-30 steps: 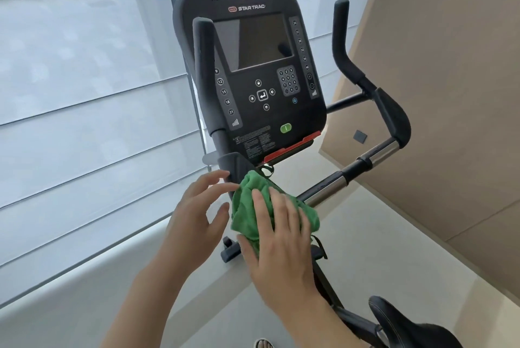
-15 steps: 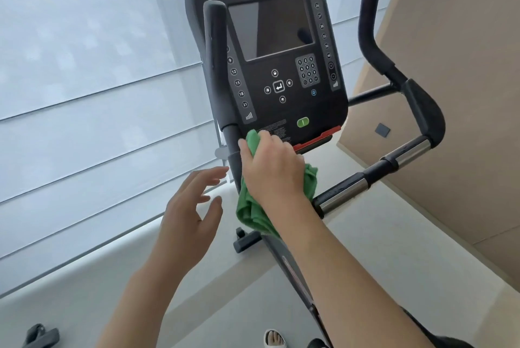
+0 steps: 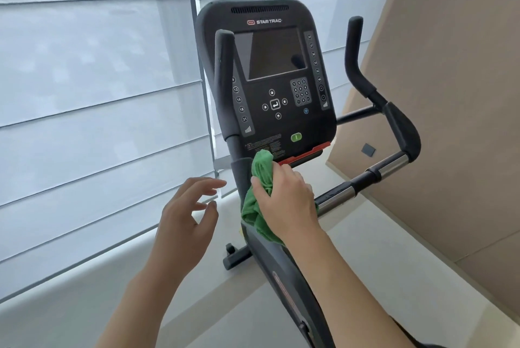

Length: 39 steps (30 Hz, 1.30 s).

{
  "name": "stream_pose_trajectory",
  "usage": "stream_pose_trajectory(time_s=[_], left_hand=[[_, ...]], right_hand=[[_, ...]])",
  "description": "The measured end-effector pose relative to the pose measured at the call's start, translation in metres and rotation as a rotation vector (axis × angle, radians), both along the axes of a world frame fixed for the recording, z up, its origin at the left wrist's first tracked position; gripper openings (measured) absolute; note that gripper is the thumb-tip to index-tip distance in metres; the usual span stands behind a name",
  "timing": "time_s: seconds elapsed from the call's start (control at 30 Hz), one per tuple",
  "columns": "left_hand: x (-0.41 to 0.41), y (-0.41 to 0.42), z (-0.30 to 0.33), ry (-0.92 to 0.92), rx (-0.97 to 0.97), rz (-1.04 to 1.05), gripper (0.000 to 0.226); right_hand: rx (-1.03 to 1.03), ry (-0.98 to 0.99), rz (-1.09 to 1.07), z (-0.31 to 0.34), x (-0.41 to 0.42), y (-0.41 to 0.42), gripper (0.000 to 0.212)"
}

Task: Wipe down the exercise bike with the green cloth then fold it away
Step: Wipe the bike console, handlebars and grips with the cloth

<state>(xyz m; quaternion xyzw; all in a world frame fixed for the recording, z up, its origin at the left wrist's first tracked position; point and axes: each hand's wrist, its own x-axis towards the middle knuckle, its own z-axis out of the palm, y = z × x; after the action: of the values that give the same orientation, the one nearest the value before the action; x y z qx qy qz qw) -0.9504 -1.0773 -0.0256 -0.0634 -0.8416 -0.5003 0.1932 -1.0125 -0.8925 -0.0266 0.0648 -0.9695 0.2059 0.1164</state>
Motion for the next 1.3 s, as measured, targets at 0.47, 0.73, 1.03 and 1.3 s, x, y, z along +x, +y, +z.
stream_pose_trajectory(time_s=[0.47,0.73,1.03,1.3], left_hand=[[0.000,-0.027,0.003,-0.028,-0.024,-0.026,0.043],[-0.003,-0.049,0.009,-0.035,-0.060,-0.014,0.042],[0.001,-0.045,0.020,-0.024,-0.060,-0.084,0.040],[0.011,-0.041,0.019,-0.005,-0.029,-0.168,0.039]], right_hand=[[-0.256,0.448,0.036,0.020,-0.015,-0.025,0.041],[0.195,0.118,-0.085,0.025,-0.107,-0.107,0.095],[-0.242,-0.231,-0.035,0.055,-0.122,-0.081,0.064],[-0.073,-0.044,-0.006,0.034,-0.050,-0.058,0.046]])
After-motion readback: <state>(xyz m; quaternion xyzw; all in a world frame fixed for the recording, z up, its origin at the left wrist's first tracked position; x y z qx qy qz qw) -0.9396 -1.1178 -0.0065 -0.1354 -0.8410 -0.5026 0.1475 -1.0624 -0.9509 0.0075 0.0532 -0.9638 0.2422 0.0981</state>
